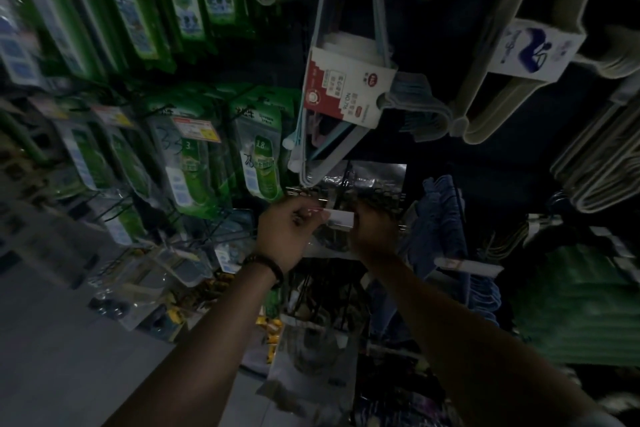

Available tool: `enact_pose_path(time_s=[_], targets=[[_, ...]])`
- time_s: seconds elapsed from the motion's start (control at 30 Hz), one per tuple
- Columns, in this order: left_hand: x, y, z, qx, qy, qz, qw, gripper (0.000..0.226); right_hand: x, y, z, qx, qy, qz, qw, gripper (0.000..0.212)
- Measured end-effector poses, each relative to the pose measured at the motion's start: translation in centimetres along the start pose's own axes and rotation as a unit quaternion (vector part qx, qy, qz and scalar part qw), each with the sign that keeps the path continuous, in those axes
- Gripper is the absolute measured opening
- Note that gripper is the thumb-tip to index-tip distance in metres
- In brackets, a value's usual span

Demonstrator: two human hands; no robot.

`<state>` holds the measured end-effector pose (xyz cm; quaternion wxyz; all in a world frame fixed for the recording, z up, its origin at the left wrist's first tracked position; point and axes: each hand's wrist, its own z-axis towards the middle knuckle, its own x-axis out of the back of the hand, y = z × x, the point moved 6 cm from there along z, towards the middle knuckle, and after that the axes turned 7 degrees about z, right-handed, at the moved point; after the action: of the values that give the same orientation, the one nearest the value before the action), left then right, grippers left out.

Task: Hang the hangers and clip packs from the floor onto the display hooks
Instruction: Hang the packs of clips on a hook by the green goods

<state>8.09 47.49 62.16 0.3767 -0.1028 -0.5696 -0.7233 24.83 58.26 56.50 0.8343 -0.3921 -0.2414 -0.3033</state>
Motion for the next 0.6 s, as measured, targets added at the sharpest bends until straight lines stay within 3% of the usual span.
enact_pose_path(time_s=[0.17,0.4,0.47,0.6], targets=[[-0.3,-0.1,-0.5,-0.004,0.013,-0.007,1.0,0.008,-2.1,1.6,2.6,-0.102,-0.111,0.032,0.988,0.028],[-0.6,-0.3,-1.8,0.011,0.013,0.001,1.0,0.016,-3.1,3.2,4.0,-0.139,-0.086,0.06,0.985,0.027],[-0.6,0.1,-2.5,0.018,0.03,-0.001,0.999,0.02,-2.6,3.0,3.5,-0.109,-0.039,0.083,0.99,0.023],[-0.8,-0.6,-5.0,0.079,0.085,-0.018,0.993,0.039,0.4,2.1,-0.5,-0.051,0.163,0.13,0.977,0.034]])
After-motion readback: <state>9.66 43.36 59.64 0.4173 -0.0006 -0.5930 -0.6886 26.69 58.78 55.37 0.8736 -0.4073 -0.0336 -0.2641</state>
